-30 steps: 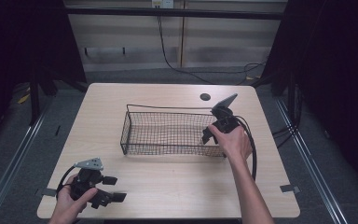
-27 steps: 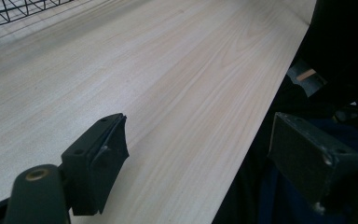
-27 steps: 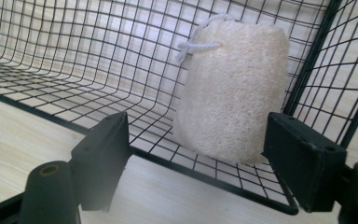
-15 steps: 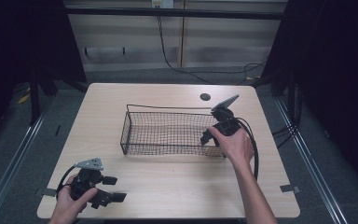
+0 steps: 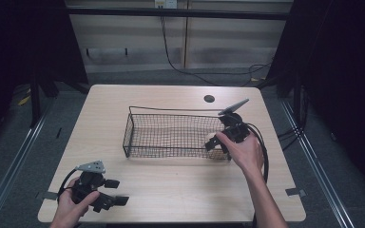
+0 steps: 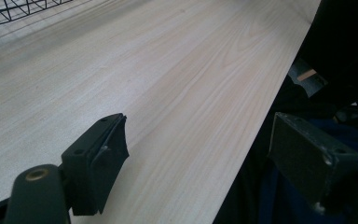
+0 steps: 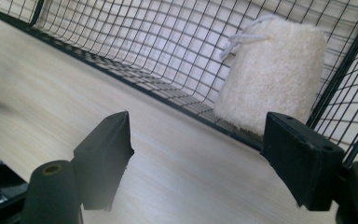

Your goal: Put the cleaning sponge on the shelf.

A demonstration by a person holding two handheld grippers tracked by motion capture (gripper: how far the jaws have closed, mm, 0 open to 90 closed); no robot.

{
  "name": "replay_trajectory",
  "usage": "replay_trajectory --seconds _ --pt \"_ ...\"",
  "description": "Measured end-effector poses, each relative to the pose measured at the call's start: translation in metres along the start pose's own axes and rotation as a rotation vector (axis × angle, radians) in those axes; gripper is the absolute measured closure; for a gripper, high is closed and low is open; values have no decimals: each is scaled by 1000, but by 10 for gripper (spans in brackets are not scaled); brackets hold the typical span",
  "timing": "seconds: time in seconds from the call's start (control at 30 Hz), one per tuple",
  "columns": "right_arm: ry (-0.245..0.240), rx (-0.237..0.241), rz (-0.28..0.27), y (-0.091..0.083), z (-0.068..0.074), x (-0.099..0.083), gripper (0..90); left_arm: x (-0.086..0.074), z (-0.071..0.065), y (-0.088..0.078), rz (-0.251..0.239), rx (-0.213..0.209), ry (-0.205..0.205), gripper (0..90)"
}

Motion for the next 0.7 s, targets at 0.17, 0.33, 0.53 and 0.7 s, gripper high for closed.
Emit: replay_trajectory --seconds 0.17,0.33,0.53,0.7 --pt "4 23 -17 -4 -2 -5 236 0 0 0 4 0 0 188" --pt "-8 23 -24 -5 -2 -14 240 0 1 0 7 1 2 188" --pt "-44 31 -40 -3 2 -24 260 0 0 0 4 1 -1 188" --pt "-92 11 -49 -2 9 -30 269 0 0 0 4 1 0 188"
Point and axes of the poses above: each handheld gripper's, and its own axes: y roughly forward along the jaws, x roughly out of its top, z roughly to its left, the point moved 5 cm from there along y, roughly forward along the jaws
